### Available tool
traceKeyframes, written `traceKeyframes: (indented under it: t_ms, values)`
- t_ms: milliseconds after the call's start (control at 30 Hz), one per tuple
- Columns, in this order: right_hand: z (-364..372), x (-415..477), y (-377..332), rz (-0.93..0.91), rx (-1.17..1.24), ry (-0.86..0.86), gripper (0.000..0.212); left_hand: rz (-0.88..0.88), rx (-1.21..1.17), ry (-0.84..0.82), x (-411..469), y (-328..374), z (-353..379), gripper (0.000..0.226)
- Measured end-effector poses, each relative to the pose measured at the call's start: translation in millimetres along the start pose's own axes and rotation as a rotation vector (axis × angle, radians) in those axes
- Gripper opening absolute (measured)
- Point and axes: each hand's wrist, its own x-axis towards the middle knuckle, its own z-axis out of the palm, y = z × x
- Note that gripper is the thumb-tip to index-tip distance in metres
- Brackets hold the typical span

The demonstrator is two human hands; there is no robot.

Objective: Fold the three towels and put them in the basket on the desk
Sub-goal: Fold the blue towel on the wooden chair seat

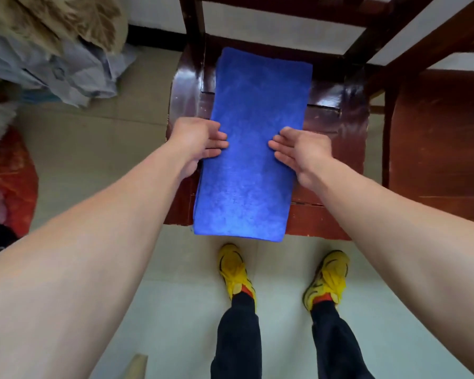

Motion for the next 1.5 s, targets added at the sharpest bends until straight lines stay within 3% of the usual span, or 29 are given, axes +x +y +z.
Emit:
traceKeyframes:
  t_ms: [200,300,400,533,700,800,867,1000,1100,1200,1267,1333,1400,1500]
  values:
    - [-13.8,-7.6,6.0,-0.088,0.036,0.17,0.013,0.023,0.016,0.174,-2.2,-4.4,2.8,0.021]
    - [-28.8,-11.7,5.7,-0.048,-0.024,0.258,0.015,0.016,0.158,0.302,-3.1,-15.5,-11.1,0.007]
    - [-53.9,-25.9,21.8,-0.049,-0.176,0.389,0.017,0.025,0.427,0.405,-33.2,-36.6,-22.9,0.019]
    - [-62.1,-65.1,71.0,-0.022,-0.385,0.383,0.018,-0.091,0.492,0.456,-73.6,-88.0,-17.7,0.034]
    - [-42.6,-89.7,112.2,0.098,-0.511,0.311,0.031,-0.256,0.285,0.57,-81.5,-109.8,3.2,0.051]
    - [-42.5,-86.3,118.6,0.157,-0.363,0.342,0.028,-0.309,0.027,0.623,-77.7,-107.5,13.1,0.063]
    - [-43.2,-88.1,119.9,0.172,-0.199,0.32,0.024,-0.303,-0.01,0.639,-78.9,-107.8,13.4,0.064]
    - [-50.4,-100.5,124.8,0.246,-0.09,0.272,0.015,-0.27,0.053,0.571,-89.7,-112.9,1.8,0.054]
    - [-59.1,-116.2,122.5,0.287,-0.106,0.231,0.01,-0.31,0.02,0.393,-101.5,-116.4,-9.5,0.049]
    - [-67.8,-134.7,98.9,0.198,-0.186,0.222,0.022,-0.354,-0.023,0.213,-120.9,-103.1,-20.1,0.049]
    - [-71.2,-145.3,74.5,0.103,-0.219,0.202,0.027,-0.289,-0.002,0.181,-131.5,-84.4,-26.1,0.049]
    - [-72.9,-148.7,49.0,0.037,-0.188,0.169,0.019,-0.191,0.004,0.149,-137.5,-57.7,-28.7,0.044]
    - [-71.6,-143.8,22.4,0.026,-0.129,0.119,0.006,-0.141,-0.026,0.117,-136.7,-26.4,-26.5,0.034]
    - [-64.1,-123.1,-13.5,0.147,0.064,0.029,0.009,-0.171,-0.112,0.065,-119.3,15.7,-15.5,0.007]
